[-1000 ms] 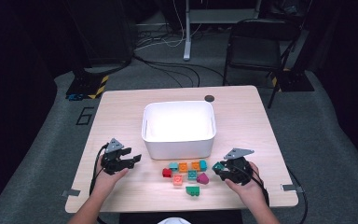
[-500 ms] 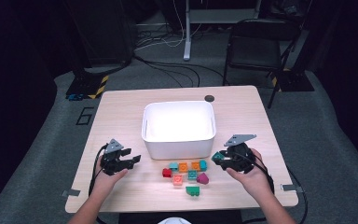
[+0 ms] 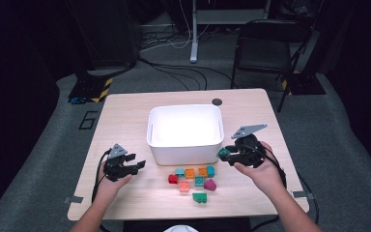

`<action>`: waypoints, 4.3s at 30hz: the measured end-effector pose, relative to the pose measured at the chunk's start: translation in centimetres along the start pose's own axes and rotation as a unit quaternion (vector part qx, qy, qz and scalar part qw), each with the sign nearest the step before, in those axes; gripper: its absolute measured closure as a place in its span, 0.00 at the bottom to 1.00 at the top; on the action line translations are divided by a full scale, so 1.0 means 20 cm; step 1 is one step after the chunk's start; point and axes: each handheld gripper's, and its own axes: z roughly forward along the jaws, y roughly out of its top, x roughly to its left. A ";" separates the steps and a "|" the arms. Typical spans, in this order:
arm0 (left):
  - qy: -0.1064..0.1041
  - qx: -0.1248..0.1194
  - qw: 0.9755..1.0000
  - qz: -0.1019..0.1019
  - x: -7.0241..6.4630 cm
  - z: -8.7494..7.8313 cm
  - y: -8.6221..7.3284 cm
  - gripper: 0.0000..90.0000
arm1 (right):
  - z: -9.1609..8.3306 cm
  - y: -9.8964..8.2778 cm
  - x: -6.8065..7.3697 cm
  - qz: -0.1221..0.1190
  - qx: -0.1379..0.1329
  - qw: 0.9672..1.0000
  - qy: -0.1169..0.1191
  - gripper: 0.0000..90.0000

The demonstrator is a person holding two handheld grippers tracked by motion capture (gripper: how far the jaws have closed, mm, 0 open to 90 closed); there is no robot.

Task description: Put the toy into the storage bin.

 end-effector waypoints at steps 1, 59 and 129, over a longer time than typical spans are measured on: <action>0.000 0.001 1.000 0.003 0.00 0.00 0.00 0.47 | -0.01 0.02 0.00 -0.002 -0.001 1.000 0.000 0.64; -0.007 -0.004 1.000 -0.008 0.02 -0.01 -0.02 0.47 | 0.62 0.74 -0.01 -0.040 -0.016 0.999 0.018 0.64; 0.000 0.000 1.000 -0.008 0.02 0.01 -0.03 0.47 | 0.03 0.23 0.18 -0.030 -0.083 0.995 -0.042 0.56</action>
